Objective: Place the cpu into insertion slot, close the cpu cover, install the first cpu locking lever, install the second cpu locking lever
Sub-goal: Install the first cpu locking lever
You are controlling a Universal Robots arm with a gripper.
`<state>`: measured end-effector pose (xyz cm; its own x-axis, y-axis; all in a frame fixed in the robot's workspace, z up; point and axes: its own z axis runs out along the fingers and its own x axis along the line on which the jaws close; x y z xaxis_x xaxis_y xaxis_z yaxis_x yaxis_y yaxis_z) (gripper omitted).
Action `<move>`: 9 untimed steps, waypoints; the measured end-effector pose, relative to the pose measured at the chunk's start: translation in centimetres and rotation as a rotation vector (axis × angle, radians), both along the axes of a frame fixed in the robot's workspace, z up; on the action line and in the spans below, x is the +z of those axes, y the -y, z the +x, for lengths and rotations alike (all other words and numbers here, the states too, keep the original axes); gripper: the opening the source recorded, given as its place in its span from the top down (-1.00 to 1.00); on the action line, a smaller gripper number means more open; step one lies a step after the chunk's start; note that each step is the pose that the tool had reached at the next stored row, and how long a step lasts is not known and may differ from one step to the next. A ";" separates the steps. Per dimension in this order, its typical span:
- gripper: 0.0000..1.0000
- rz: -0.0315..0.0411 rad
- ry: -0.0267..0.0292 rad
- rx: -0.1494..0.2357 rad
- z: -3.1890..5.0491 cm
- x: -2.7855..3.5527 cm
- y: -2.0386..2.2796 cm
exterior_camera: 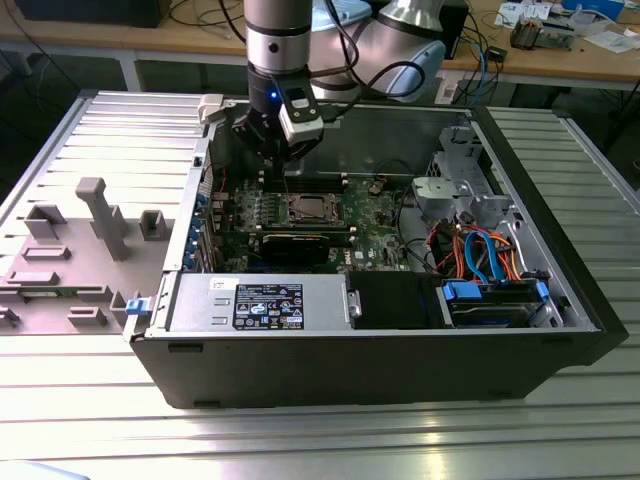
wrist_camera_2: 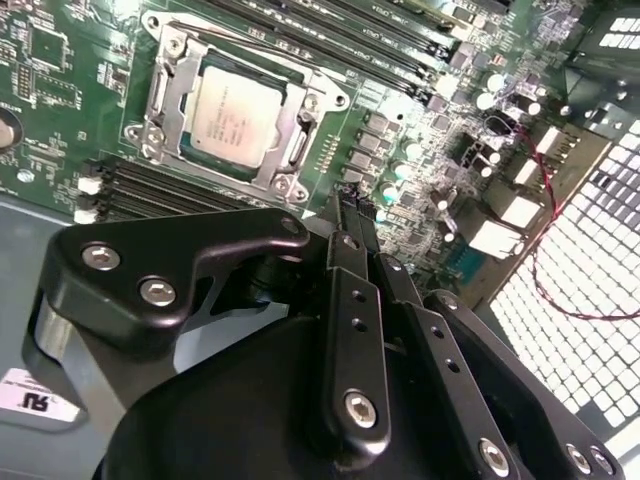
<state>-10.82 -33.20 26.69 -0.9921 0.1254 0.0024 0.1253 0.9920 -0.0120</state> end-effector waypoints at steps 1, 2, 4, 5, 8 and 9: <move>0.79 0.0056 0.0003 0.000 -0.02 0.01 0.01; 0.79 0.0165 0.0002 0.000 -0.07 0.03 0.01; 0.79 0.0531 0.0026 0.000 -0.24 0.03 0.02; 0.79 0.0578 0.0048 0.000 -0.29 0.03 0.03; 0.79 0.0592 0.0252 0.004 -0.63 0.04 0.04; 0.79 0.0592 0.0280 0.004 -0.81 0.04 0.04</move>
